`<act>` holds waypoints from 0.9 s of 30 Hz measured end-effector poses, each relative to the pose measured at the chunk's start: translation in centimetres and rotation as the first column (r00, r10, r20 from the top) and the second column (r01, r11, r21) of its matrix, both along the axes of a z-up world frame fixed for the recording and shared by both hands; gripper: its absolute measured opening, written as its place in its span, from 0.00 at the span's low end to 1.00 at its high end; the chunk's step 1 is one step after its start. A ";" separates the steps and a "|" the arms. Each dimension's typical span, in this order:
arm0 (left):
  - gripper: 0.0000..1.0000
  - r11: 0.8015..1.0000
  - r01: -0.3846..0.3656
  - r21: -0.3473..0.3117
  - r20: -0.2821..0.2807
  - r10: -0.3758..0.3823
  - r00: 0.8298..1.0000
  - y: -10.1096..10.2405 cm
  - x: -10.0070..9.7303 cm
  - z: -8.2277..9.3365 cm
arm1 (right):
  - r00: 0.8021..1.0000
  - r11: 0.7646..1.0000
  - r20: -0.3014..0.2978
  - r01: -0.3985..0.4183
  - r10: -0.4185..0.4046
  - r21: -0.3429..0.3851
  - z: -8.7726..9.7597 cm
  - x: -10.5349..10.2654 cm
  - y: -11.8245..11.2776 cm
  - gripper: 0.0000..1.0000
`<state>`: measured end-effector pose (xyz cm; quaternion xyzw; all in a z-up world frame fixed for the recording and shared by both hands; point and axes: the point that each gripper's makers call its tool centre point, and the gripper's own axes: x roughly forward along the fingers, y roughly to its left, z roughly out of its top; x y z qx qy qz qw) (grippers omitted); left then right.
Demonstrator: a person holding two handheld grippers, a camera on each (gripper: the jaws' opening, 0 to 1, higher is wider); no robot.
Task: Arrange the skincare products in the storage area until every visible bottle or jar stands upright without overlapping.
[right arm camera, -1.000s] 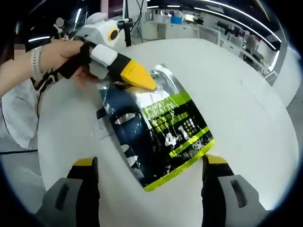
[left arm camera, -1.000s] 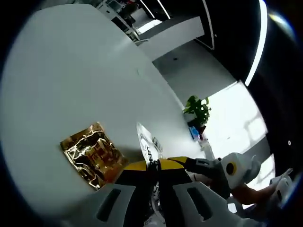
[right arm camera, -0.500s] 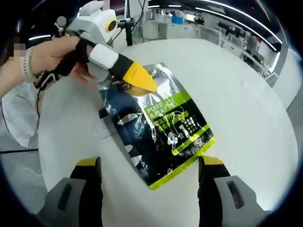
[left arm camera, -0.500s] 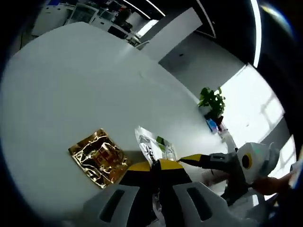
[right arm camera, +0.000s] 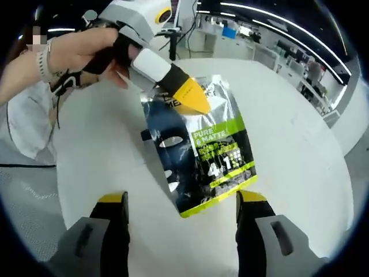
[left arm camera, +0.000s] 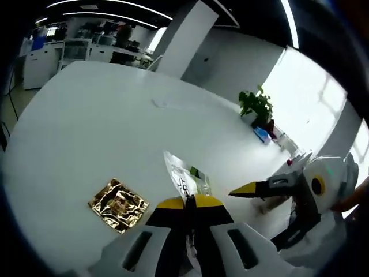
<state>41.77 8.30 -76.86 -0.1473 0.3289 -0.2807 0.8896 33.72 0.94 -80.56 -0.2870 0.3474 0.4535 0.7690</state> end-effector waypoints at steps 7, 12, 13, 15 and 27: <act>0.00 0.998 0.050 0.045 0.055 -0.053 0.997 -1.0 -0.8 2.1 | 1.000 0.999 0.021 -0.011 0.010 0.033 1.9 -1.0 -0.4 0.73; 0.00 0.996 0.074 0.058 0.086 -0.078 0.993 -1.6 -1.5 3.5 | 0.999 0.998 0.033 -0.034 0.033 0.049 2.8 -2.0 -0.4 0.68; 0.00 0.995 0.076 0.061 0.088 -0.081 0.993 -1.6 -1.5 3.7 | 0.999 0.998 0.036 -0.038 0.036 0.050 2.9 -2.1 -0.3 0.67; 0.00 0.995 0.080 0.066 0.095 -0.086 0.992 -1.6 -1.7 4.0 | 0.998 0.998 0.041 -0.041 0.038 0.057 3.3 -2.3 -0.4 0.67; 0.00 0.988 0.114 0.104 0.145 -0.129 0.981 -2.1 -3.3 6.6 | 0.998 0.994 0.065 -0.031 0.024 0.107 5.0 -3.4 -1.2 0.65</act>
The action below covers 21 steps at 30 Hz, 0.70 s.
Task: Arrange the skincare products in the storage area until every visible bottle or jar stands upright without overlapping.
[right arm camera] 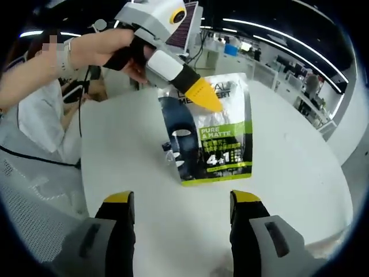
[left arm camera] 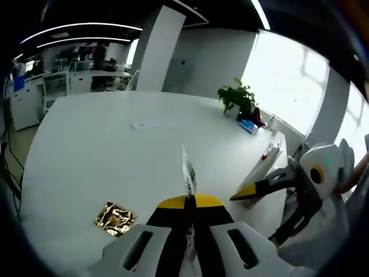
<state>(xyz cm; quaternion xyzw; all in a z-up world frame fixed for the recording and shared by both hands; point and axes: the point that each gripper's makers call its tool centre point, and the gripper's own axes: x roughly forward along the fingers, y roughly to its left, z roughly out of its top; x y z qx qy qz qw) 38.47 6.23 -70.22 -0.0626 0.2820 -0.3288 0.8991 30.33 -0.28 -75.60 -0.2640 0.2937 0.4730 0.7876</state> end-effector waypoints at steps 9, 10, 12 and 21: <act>0.00 0.998 0.061 0.015 0.027 -0.061 0.998 -0.9 -2.0 1.4 | 0.999 0.999 0.023 -0.023 0.022 0.040 2.0 -1.0 -0.9 0.60; 0.00 0.997 0.069 0.020 0.033 -0.070 0.997 -0.9 -2.3 1.7 | 0.999 0.999 0.024 -0.022 0.021 0.044 2.1 -1.0 -1.0 0.58; 0.00 0.996 0.083 0.034 0.043 -0.084 0.995 -1.1 -2.6 2.1 | 0.999 0.998 0.029 -0.025 0.023 0.065 2.7 -1.1 -1.2 0.56; 0.00 0.987 0.150 0.052 0.070 -0.153 0.986 -2.1 -4.5 3.7 | 0.997 0.991 0.061 -0.062 0.055 0.118 4.8 -1.8 -2.0 0.54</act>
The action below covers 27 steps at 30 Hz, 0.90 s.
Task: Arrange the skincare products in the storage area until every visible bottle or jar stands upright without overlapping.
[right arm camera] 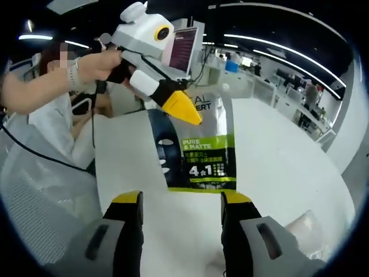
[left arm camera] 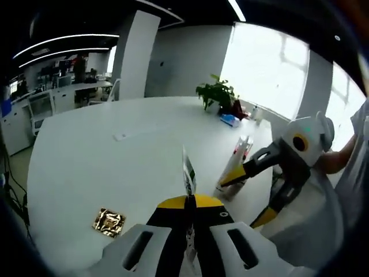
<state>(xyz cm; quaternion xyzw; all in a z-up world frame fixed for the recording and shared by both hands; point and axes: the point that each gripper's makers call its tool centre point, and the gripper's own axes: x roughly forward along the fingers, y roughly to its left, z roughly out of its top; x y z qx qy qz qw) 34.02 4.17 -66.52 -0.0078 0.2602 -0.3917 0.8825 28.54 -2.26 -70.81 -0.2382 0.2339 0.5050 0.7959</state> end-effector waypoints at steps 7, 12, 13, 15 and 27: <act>0.00 0.998 0.049 0.036 0.015 -0.050 0.999 -0.7 -1.8 0.6 | 0.999 0.999 0.020 -0.032 0.032 -0.014 0.7 -0.9 -1.0 0.62; 0.00 0.994 0.095 0.050 0.020 -0.096 0.995 -1.4 -2.9 1.4 | 1.000 1.000 0.022 -0.019 0.020 -0.015 0.8 -0.7 -1.6 0.64; 0.00 0.993 0.106 0.056 0.022 -0.108 0.994 -1.6 -3.2 1.5 | 1.000 1.000 0.019 -0.024 0.024 -0.017 0.8 -0.8 -1.7 0.64; 0.00 0.989 0.135 0.067 0.023 -0.136 0.990 -2.0 -3.9 1.9 | 0.999 1.000 0.020 -0.025 0.025 -0.013 1.0 -1.2 -1.9 0.64; 0.00 0.951 0.298 0.076 0.055 -0.303 0.952 -3.8 -6.7 4.1 | 0.999 0.999 0.014 -0.047 0.047 0.007 1.2 -2.1 -2.3 0.47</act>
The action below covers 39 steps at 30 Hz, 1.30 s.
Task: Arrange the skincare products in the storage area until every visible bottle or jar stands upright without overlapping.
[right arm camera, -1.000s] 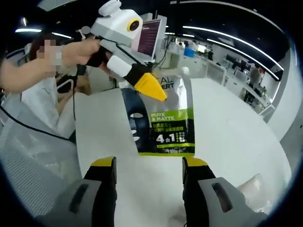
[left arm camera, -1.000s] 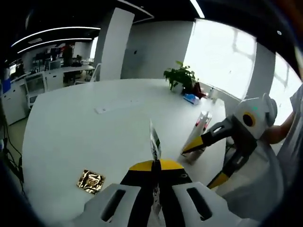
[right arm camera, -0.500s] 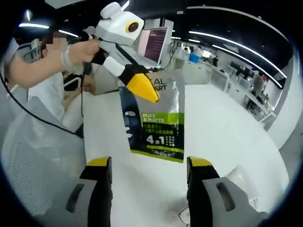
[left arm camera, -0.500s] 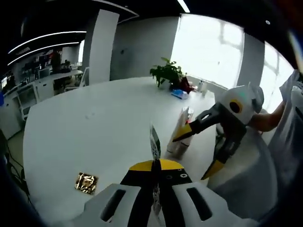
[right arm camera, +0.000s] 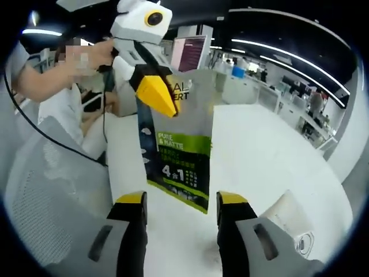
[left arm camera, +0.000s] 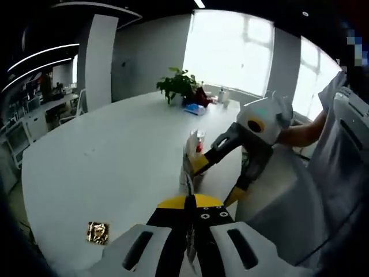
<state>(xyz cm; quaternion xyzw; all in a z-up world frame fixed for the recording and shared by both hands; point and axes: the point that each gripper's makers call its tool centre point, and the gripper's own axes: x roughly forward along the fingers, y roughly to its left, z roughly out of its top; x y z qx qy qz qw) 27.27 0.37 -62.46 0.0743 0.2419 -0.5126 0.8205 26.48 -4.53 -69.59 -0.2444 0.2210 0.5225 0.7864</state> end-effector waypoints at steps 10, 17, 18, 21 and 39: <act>0.00 0.993 0.114 0.024 0.046 -0.115 0.992 -1.3 -1.8 0.5 | 0.996 0.991 -0.080 -0.018 0.029 0.131 0.7 -1.5 0.4 0.37; 0.00 0.977 0.211 0.021 0.092 -0.212 0.973 -2.5 -3.2 1.4 | 0.991 0.983 -0.115 -0.040 0.061 0.182 1.4 -2.6 0.5 0.28; 0.00 0.974 0.225 0.021 0.100 -0.226 0.969 -2.6 -3.5 1.5 | 0.991 0.981 -0.117 -0.046 0.068 0.187 1.4 -2.8 0.5 0.27; 0.00 0.970 0.241 0.016 0.102 -0.242 0.965 -3.0 -3.9 2.0 | 0.988 0.978 -0.124 -0.066 0.091 0.196 1.5 -3.2 0.7 0.26; 0.00 0.945 0.328 0.002 0.155 -0.324 0.933 -3.8 -4.7 1.9 | 0.972 0.960 -0.187 -0.092 0.145 0.264 1.6 -5.0 0.5 0.02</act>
